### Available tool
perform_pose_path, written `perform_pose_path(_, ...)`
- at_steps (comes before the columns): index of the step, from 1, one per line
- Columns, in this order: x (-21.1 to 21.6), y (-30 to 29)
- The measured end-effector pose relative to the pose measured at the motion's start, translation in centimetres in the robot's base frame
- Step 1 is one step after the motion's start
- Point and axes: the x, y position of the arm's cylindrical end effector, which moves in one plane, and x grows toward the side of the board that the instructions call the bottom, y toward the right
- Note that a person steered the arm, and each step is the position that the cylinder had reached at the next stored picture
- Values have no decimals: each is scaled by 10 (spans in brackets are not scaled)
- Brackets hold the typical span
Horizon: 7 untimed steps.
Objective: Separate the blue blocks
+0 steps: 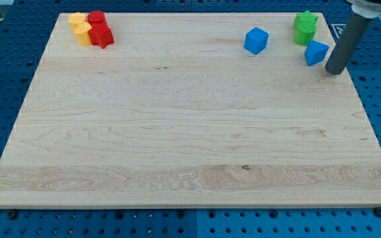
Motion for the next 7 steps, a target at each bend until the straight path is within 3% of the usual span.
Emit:
perform_pose_path(2,11,-28)
perform_pose_path(4,-34,-30)
perform_pose_path(6,-5,-49)
perform_pose_path(7,-19,-65)
